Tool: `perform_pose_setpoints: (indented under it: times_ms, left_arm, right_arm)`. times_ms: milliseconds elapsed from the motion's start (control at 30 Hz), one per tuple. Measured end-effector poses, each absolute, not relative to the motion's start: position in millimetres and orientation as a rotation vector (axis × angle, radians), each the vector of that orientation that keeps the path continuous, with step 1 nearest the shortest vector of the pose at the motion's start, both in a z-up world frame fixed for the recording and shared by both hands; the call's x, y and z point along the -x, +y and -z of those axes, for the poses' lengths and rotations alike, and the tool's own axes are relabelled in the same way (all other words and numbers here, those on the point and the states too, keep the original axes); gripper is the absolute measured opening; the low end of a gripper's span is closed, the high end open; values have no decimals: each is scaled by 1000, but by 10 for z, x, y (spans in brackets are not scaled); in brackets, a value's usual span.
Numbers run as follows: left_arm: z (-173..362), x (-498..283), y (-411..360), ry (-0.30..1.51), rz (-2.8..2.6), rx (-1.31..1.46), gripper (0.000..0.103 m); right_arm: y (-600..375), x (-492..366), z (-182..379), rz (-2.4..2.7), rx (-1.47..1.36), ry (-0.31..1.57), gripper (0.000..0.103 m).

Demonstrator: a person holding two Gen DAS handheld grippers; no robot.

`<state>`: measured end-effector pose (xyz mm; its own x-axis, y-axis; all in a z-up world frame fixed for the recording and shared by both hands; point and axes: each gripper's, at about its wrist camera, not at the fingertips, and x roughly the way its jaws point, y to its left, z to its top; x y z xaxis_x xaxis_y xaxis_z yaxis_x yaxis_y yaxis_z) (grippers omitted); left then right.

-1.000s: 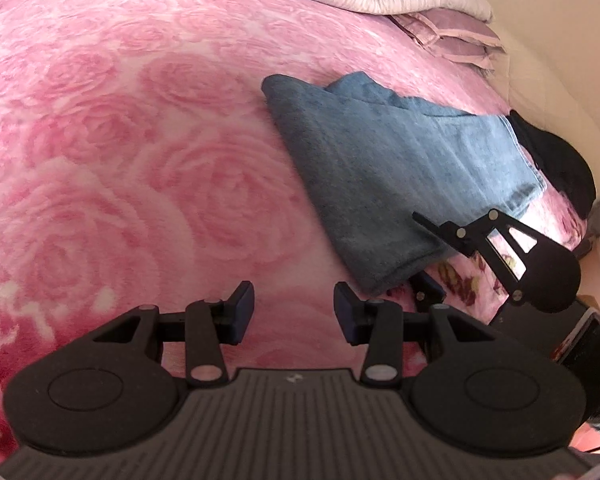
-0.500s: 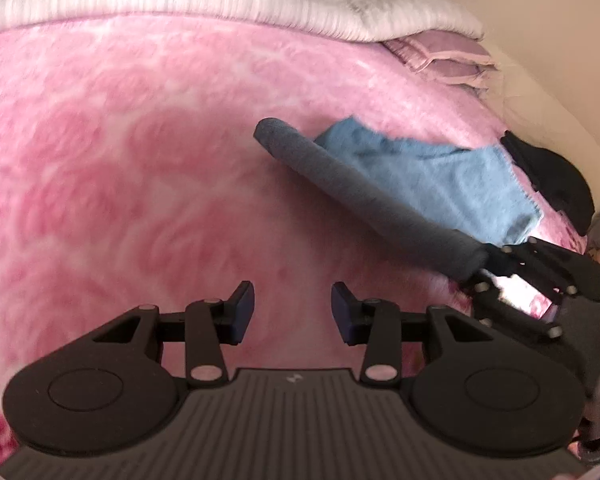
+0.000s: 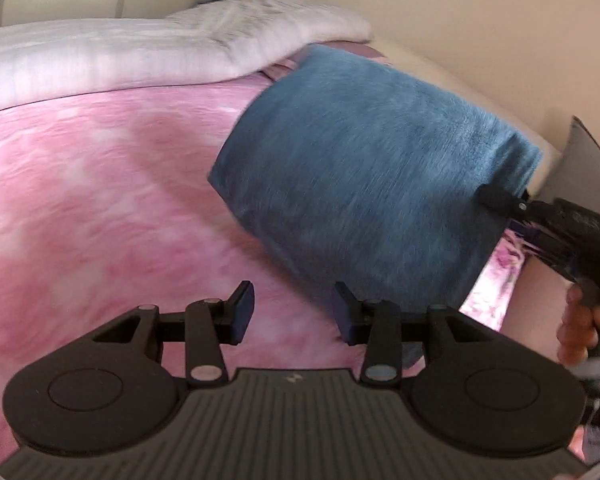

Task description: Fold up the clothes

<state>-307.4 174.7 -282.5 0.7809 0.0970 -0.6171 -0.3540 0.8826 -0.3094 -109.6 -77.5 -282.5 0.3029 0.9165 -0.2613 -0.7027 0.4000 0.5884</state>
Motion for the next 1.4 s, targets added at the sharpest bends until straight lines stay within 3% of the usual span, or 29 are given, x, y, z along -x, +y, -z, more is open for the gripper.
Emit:
perform_pose_setpoints:
  times_ms: [167, 233, 300, 333, 367, 433, 633, 800, 833, 867, 900, 967, 1233, 1400]
  left_arm:
    - [3073, 2552, 1655, 697, -177, 464, 37]
    - [3183, 2413, 1650, 734, -165, 490, 37]
    - [3258, 2337, 1658, 754, -171, 500, 37]
    - [3284, 2332, 1680, 757, -173, 507, 37]
    - [3316, 2338, 1702, 762, -177, 522, 37]
    - [3372, 2340, 1741, 767, -184, 551, 37]
    - [3441, 2446, 1764, 780, -205, 604, 37]
    - [3450, 2587, 1772, 779, -222, 653, 37]
    - [3451, 2611, 1771, 780, -224, 661, 37]
    - [3447, 2630, 1765, 782, -227, 664, 37]
    - [3442, 2648, 1759, 784, -230, 667, 37]
    - [3395, 2688, 1733, 780, -226, 656, 37]
    - [3331, 2765, 1626, 786, -146, 607, 37]
    - [3476, 2641, 1508, 785, -72, 659, 38]
  right_arm:
    - [-1269, 253, 3264, -835, -610, 872, 15]
    - [-1376, -46, 3582, -714, -677, 1019, 20]
    - [-1511, -109, 3740, -699, -779, 1051, 23]
    - [-1574, -75, 3759, -692, -809, 1046, 37]
    - [-1627, -15, 3745, -666, -811, 1040, 59]
    - [-1717, 113, 3742, -636, -833, 1040, 70]
    - [-1613, 480, 4000, -726, -1027, 1198, 71]
    - [-1211, 611, 3951, -717, -865, 1148, 70]
    - [-1135, 618, 3922, -719, -825, 1137, 68]
    - [-1092, 615, 3910, -720, -796, 1133, 51]
    - [-1081, 603, 3914, -724, -778, 1137, 41]
    - [-1091, 565, 3909, -739, -748, 1149, 31]
    - [-1781, 50, 3529, -857, -623, 1152, 29]
    - [-2298, -267, 3592, -758, -603, 1149, 35]
